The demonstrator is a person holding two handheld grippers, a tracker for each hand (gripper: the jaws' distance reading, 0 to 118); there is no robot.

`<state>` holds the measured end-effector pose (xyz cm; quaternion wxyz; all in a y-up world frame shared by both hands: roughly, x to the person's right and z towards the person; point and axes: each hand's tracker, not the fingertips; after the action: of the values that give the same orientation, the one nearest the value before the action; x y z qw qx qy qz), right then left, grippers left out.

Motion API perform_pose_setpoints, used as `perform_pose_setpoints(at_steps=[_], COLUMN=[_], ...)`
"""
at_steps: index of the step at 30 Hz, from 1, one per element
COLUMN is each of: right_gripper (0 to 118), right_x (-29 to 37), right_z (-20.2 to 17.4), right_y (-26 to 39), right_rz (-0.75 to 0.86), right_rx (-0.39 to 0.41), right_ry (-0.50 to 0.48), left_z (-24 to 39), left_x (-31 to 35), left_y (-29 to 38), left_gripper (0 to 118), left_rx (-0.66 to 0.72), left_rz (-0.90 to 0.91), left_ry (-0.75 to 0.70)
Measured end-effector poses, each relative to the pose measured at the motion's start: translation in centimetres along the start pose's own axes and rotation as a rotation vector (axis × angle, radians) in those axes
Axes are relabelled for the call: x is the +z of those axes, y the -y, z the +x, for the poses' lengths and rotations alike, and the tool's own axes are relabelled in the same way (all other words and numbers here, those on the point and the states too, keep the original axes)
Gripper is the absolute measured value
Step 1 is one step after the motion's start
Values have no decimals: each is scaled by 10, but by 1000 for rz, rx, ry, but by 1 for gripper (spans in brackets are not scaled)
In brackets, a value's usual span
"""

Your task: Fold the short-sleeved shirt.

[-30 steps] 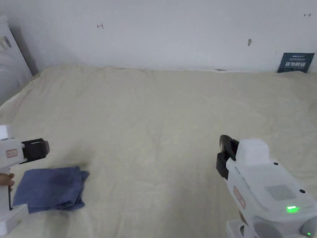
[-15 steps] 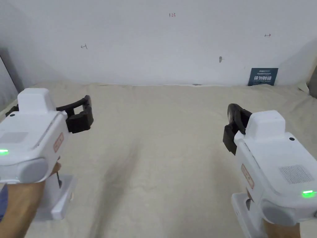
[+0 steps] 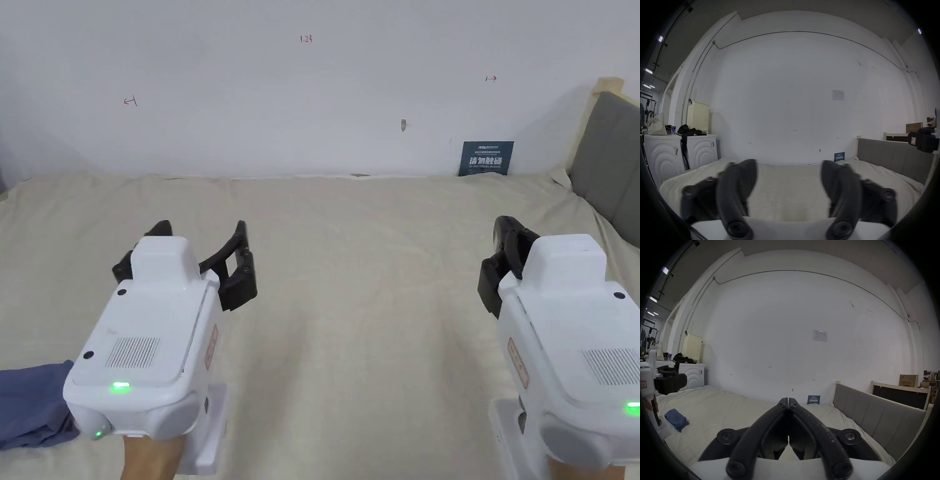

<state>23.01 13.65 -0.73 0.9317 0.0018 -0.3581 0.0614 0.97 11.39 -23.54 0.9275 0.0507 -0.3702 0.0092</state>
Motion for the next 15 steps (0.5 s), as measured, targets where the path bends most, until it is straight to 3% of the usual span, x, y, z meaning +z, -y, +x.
perform_pose_setpoints(at_steps=[2,3,6,15], right_gripper=[2,2,2,2], right_x=[2,3,5,6], right_z=[5,7,10,10], right_y=[1,1,2,1], right_rz=[-4,-7,-11,-10], right_rx=[-2,-9,-14,-18], right_ry=[10,12,20,32], left_z=[5,5,2,6], left_x=[2,3,5,2], left_y=[3,5,4,1], left_gripper=[14,0,0,0], left_rx=[6,10,45,16], left_rz=[-2,-6,-30,-38], left_ry=[0,3,55,35])
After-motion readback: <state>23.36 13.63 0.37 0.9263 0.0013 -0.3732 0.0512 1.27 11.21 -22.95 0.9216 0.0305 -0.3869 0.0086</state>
